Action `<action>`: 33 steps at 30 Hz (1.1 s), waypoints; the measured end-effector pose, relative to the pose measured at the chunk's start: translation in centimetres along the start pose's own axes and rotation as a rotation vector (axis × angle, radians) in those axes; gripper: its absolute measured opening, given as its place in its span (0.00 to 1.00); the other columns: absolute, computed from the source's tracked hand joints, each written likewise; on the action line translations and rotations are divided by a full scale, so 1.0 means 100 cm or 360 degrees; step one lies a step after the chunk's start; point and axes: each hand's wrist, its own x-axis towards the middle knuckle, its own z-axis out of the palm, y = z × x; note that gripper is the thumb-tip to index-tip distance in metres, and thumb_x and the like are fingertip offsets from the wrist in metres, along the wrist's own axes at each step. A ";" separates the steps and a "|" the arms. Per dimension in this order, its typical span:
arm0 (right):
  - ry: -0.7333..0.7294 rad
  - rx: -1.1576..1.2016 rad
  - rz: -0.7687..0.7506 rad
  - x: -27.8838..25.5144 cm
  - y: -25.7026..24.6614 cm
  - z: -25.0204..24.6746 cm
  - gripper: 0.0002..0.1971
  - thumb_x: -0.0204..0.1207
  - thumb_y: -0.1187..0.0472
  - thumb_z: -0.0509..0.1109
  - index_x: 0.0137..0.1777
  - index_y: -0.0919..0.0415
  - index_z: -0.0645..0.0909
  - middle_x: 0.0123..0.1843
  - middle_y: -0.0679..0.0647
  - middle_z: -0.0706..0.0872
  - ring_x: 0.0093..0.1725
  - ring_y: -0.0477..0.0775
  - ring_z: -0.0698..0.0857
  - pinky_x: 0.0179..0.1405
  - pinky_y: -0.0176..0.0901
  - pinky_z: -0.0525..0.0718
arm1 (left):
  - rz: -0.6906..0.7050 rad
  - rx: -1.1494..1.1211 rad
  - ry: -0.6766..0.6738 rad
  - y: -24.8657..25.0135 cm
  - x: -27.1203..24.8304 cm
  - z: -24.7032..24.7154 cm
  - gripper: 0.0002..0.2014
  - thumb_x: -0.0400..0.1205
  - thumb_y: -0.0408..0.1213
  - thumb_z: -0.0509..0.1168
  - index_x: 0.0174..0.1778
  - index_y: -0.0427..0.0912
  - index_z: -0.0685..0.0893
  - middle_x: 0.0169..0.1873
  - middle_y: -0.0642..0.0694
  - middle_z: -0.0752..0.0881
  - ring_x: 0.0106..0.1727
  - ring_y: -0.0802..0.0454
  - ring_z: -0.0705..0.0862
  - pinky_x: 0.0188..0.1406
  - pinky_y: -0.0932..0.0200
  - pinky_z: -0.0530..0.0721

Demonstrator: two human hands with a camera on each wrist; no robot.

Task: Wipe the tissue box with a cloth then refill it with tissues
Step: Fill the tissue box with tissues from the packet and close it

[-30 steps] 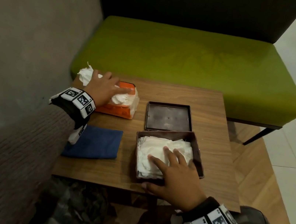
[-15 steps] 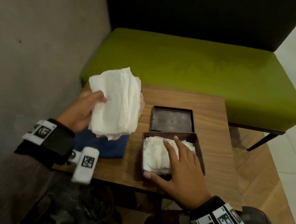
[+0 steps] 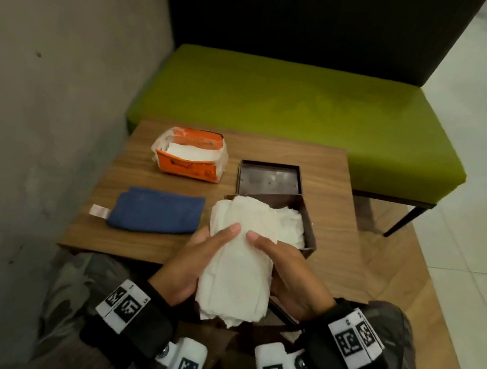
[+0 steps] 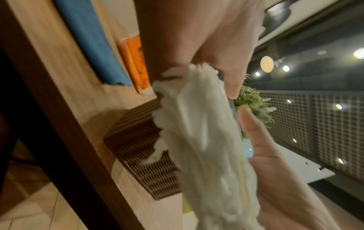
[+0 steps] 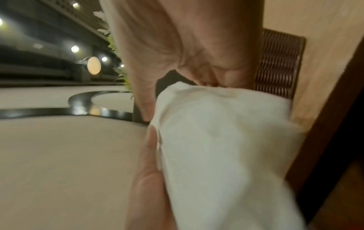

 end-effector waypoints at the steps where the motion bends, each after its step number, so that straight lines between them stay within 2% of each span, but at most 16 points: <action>1: 0.0035 0.0041 0.0025 -0.001 -0.001 -0.002 0.27 0.71 0.52 0.74 0.70 0.62 0.79 0.61 0.58 0.90 0.62 0.57 0.88 0.67 0.56 0.83 | 0.0027 0.0067 -0.0015 -0.001 -0.002 0.004 0.20 0.80 0.46 0.66 0.68 0.47 0.77 0.58 0.42 0.88 0.59 0.45 0.87 0.59 0.46 0.85; 3: 0.0066 0.0075 0.0047 -0.002 -0.001 -0.005 0.25 0.70 0.54 0.75 0.67 0.63 0.81 0.59 0.60 0.90 0.60 0.60 0.89 0.66 0.58 0.83 | 0.0050 0.0136 -0.0022 -0.001 -0.005 0.008 0.20 0.80 0.44 0.64 0.69 0.47 0.76 0.57 0.44 0.89 0.58 0.48 0.88 0.56 0.51 0.87; 5: 0.0106 0.0008 0.0017 -0.004 -0.001 -0.004 0.20 0.74 0.54 0.74 0.64 0.61 0.82 0.58 0.60 0.91 0.59 0.60 0.89 0.65 0.59 0.84 | 0.0046 0.0143 -0.0111 -0.001 -0.008 0.011 0.22 0.78 0.45 0.66 0.69 0.46 0.76 0.57 0.44 0.88 0.59 0.48 0.87 0.58 0.50 0.85; 9: 0.0218 -0.0209 -0.0170 -0.003 0.001 0.008 0.15 0.80 0.49 0.69 0.63 0.51 0.80 0.61 0.55 0.89 0.60 0.54 0.88 0.64 0.54 0.85 | 0.0003 0.0214 -0.0295 -0.005 -0.014 0.017 0.22 0.76 0.43 0.66 0.67 0.46 0.76 0.60 0.43 0.87 0.62 0.47 0.86 0.63 0.49 0.83; 10: 0.0252 -0.0220 -0.0201 0.000 0.003 0.010 0.18 0.79 0.46 0.69 0.65 0.50 0.78 0.62 0.54 0.87 0.61 0.55 0.87 0.65 0.55 0.84 | 0.0017 0.0219 -0.0302 -0.005 -0.013 0.018 0.23 0.76 0.43 0.66 0.67 0.46 0.76 0.60 0.43 0.87 0.61 0.47 0.86 0.62 0.50 0.84; 11: 0.0276 -0.0190 -0.0211 0.002 0.005 0.009 0.25 0.76 0.42 0.71 0.69 0.51 0.76 0.64 0.54 0.86 0.62 0.55 0.87 0.66 0.57 0.84 | 0.0028 0.0207 -0.0287 -0.004 -0.012 0.017 0.23 0.75 0.43 0.66 0.67 0.46 0.76 0.59 0.43 0.87 0.60 0.47 0.86 0.61 0.50 0.84; 14: 0.0267 -0.0015 -0.0125 0.007 0.010 0.004 0.50 0.58 0.27 0.75 0.77 0.52 0.67 0.68 0.54 0.84 0.64 0.57 0.86 0.65 0.60 0.84 | 0.0086 0.0168 -0.0224 0.000 -0.009 0.014 0.22 0.74 0.45 0.68 0.64 0.49 0.77 0.56 0.47 0.89 0.58 0.50 0.87 0.55 0.54 0.87; 15: 0.0263 0.0007 -0.0097 0.008 0.011 0.005 0.53 0.56 0.26 0.75 0.78 0.52 0.66 0.68 0.54 0.84 0.64 0.57 0.86 0.64 0.60 0.84 | 0.0093 0.0176 -0.0218 0.000 -0.009 0.015 0.22 0.74 0.45 0.68 0.65 0.49 0.77 0.56 0.48 0.89 0.58 0.51 0.87 0.54 0.55 0.87; 18: 0.0296 -0.0033 -0.0067 0.012 0.014 0.009 0.53 0.54 0.26 0.73 0.77 0.53 0.66 0.66 0.56 0.84 0.62 0.57 0.87 0.62 0.59 0.86 | 0.0098 0.0301 -0.0227 -0.003 -0.008 0.019 0.27 0.74 0.43 0.69 0.70 0.49 0.73 0.60 0.46 0.87 0.59 0.51 0.87 0.56 0.54 0.86; 20: 0.0269 0.0026 -0.0071 0.011 0.013 0.006 0.53 0.55 0.27 0.76 0.77 0.53 0.66 0.67 0.56 0.84 0.62 0.58 0.87 0.60 0.60 0.87 | 0.0145 0.0323 -0.0163 0.000 -0.008 0.015 0.24 0.74 0.39 0.71 0.65 0.52 0.75 0.58 0.47 0.87 0.57 0.52 0.88 0.54 0.53 0.87; 22: 0.0168 0.0010 -0.0115 0.004 0.007 -0.003 0.47 0.61 0.32 0.78 0.77 0.52 0.68 0.67 0.54 0.85 0.62 0.57 0.88 0.58 0.57 0.88 | 0.0167 0.0390 -0.0181 0.006 -0.005 0.006 0.25 0.74 0.35 0.72 0.65 0.53 0.74 0.58 0.47 0.87 0.57 0.51 0.87 0.56 0.50 0.87; 24: 0.0042 -0.0171 -0.0199 -0.003 -0.004 -0.013 0.32 0.69 0.42 0.76 0.72 0.51 0.76 0.63 0.50 0.89 0.59 0.52 0.89 0.55 0.48 0.89 | 0.0131 0.0524 -0.0304 0.011 -0.004 -0.001 0.30 0.74 0.32 0.73 0.69 0.53 0.72 0.60 0.47 0.86 0.59 0.51 0.87 0.57 0.49 0.86; 26: -0.0006 -0.0384 -0.0214 -0.004 -0.013 -0.019 0.28 0.68 0.49 0.79 0.68 0.54 0.80 0.59 0.51 0.90 0.58 0.51 0.89 0.56 0.48 0.89 | 0.0093 0.0717 -0.0414 0.014 -0.001 -0.002 0.36 0.72 0.32 0.76 0.73 0.53 0.68 0.63 0.48 0.83 0.61 0.52 0.85 0.58 0.51 0.86; 29: 0.0045 -0.0796 -0.0237 -0.001 -0.018 -0.022 0.22 0.67 0.57 0.83 0.60 0.56 0.84 0.54 0.50 0.91 0.55 0.49 0.89 0.55 0.47 0.89 | 0.0042 0.1008 -0.0382 0.021 0.002 -0.002 0.41 0.67 0.40 0.80 0.73 0.57 0.66 0.63 0.53 0.81 0.62 0.55 0.83 0.60 0.51 0.85; 31: 0.0105 -0.0805 -0.0281 -0.002 -0.019 -0.027 0.17 0.68 0.58 0.81 0.56 0.53 0.85 0.52 0.50 0.92 0.52 0.48 0.90 0.52 0.45 0.89 | 0.0013 0.0882 -0.0333 0.023 0.002 -0.006 0.38 0.65 0.41 0.80 0.69 0.57 0.71 0.61 0.50 0.83 0.59 0.51 0.85 0.56 0.49 0.86; 33: 0.0177 -0.0552 -0.0319 -0.004 -0.022 -0.034 0.17 0.66 0.57 0.81 0.55 0.54 0.84 0.54 0.54 0.92 0.53 0.51 0.91 0.54 0.49 0.89 | -0.0016 0.0465 -0.0295 0.019 -0.001 -0.015 0.36 0.64 0.39 0.80 0.68 0.51 0.75 0.62 0.43 0.85 0.59 0.46 0.86 0.54 0.49 0.88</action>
